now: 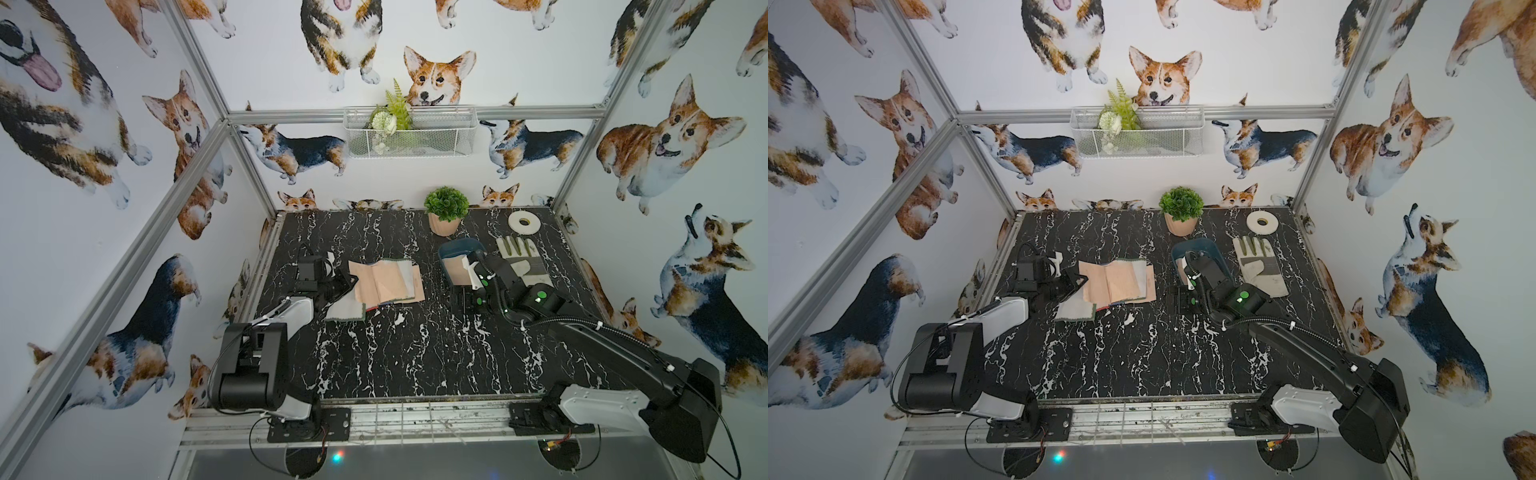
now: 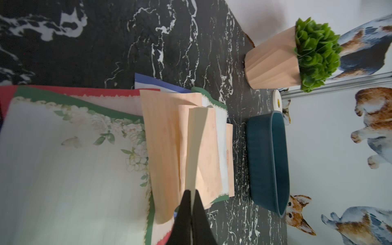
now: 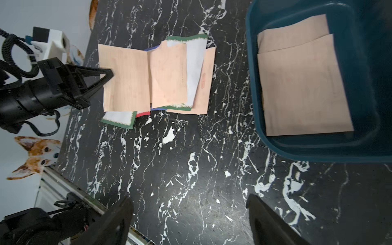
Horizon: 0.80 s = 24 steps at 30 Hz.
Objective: Take out the stationery paper from the storage box
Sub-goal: Place the stationery paper at the center of the board.
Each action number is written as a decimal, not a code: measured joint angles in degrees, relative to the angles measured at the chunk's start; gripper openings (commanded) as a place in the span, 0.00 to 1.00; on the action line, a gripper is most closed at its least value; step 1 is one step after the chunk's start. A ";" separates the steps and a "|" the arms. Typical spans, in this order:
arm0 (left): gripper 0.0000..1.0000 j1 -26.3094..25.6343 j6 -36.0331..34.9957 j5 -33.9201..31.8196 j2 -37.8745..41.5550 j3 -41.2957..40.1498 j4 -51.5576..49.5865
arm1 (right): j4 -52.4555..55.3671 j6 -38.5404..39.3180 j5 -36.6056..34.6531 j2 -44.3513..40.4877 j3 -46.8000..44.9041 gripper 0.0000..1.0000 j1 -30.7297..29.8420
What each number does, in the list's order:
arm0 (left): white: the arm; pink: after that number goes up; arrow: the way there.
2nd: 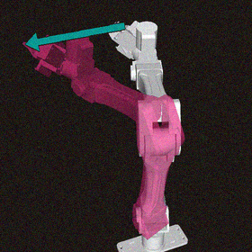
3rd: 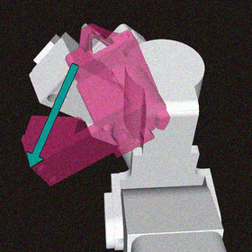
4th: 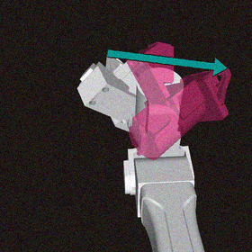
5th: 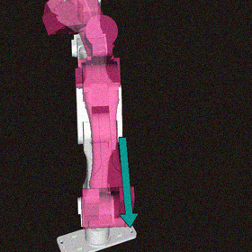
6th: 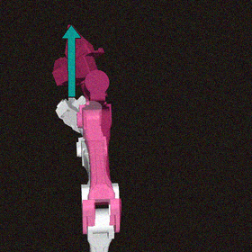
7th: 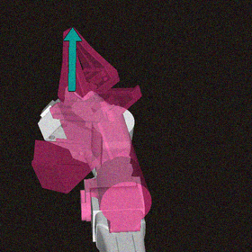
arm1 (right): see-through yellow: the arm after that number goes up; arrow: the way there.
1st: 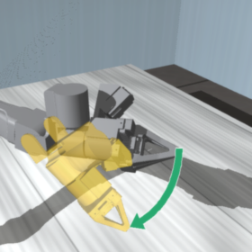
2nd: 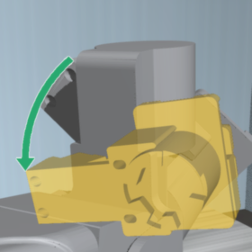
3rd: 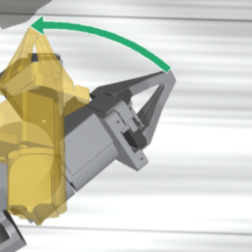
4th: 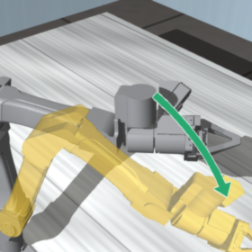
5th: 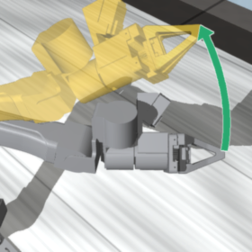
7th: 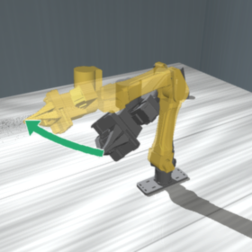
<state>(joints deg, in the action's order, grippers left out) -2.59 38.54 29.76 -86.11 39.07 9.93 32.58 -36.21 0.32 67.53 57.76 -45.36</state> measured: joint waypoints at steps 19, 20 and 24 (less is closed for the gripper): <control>0.77 -0.07 -4.04 -18.64 9.20 -1.81 -13.20 | 11.08 6.03 -10.03 9.94 8.70 0.93 2.45; 0.77 -0.07 -4.04 -20.52 11.69 -1.81 -14.91 | 11.45 6.62 -10.23 10.86 9.73 0.93 3.72; 0.80 -0.07 -3.85 -27.02 23.21 -1.99 -20.96 | 12.68 10.71 -9.38 15.93 13.64 0.93 10.29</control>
<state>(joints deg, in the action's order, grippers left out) -2.66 34.70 2.74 -62.89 37.08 -11.03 45.25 -25.50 -9.06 83.46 71.40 -35.07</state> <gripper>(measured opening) 0.789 0.932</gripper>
